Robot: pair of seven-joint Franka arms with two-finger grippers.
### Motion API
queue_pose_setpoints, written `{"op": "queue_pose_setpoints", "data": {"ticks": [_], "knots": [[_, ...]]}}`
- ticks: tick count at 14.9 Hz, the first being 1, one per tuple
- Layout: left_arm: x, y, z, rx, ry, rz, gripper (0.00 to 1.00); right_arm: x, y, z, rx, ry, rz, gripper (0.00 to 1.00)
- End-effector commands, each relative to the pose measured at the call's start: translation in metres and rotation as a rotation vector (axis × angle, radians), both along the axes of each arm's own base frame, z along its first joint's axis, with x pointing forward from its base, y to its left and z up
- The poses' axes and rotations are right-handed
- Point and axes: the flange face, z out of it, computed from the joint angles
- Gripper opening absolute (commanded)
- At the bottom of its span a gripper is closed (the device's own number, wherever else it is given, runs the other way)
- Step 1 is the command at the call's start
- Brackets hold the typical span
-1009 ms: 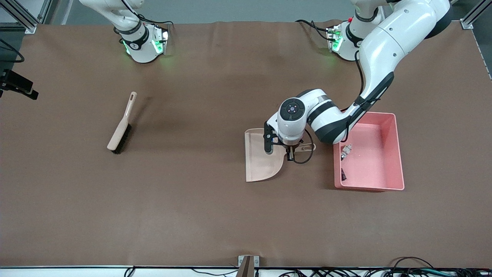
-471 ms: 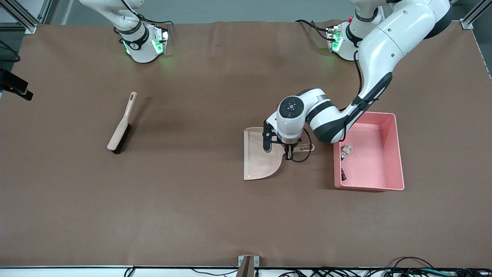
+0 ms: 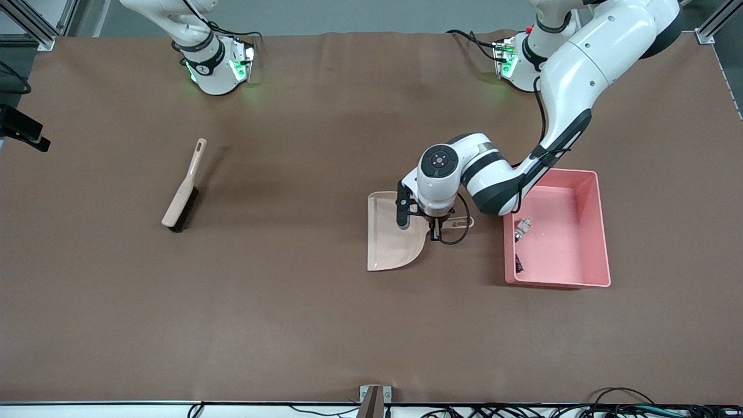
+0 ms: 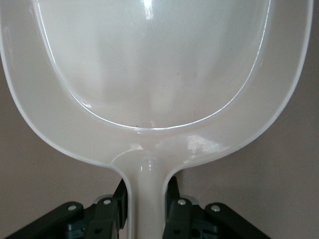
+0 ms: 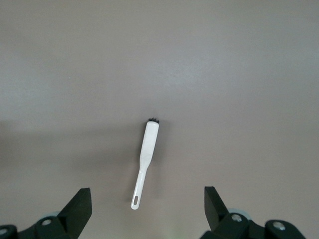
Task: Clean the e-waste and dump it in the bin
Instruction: 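Lower the dustpan onto the table and open the left gripper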
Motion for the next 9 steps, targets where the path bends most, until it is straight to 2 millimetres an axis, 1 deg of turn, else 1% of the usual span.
{"op": "queue_pose_setpoints", "data": {"ticks": [1, 2, 3, 4, 5, 7, 9], "knots": [[-0.005, -0.004, 0.0, 0.007, -0.017, -0.035, 0.31, 0.0, 0.001, 0.001, -0.012, -0.019, -0.003, 1.0], [-0.004, -0.005, 0.0, 0.004, -0.018, -0.035, 0.33, 0.002, 0.004, 0.0, -0.013, -0.027, 0.002, 1.0], [-0.004, -0.006, 0.002, -0.002, -0.023, -0.036, 0.4, 0.003, 0.008, 0.0, -0.012, -0.03, 0.01, 1.0], [-0.003, -0.006, 0.002, -0.008, -0.023, -0.03, 0.63, 0.004, 0.011, 0.0, -0.01, -0.032, 0.015, 1.0], [-0.004, -0.006, 0.002, -0.01, -0.023, -0.021, 1.0, 0.004, 0.016, 0.001, -0.01, -0.035, 0.024, 1.0], [-0.001, -0.006, 0.005, -0.014, -0.029, -0.015, 1.0, 0.005, 0.017, 0.002, -0.014, -0.042, 0.027, 1.0], [0.007, -0.003, 0.016, -0.023, -0.04, 0.007, 1.0, 0.007, 0.017, 0.001, -0.014, -0.045, 0.027, 1.0]]}}
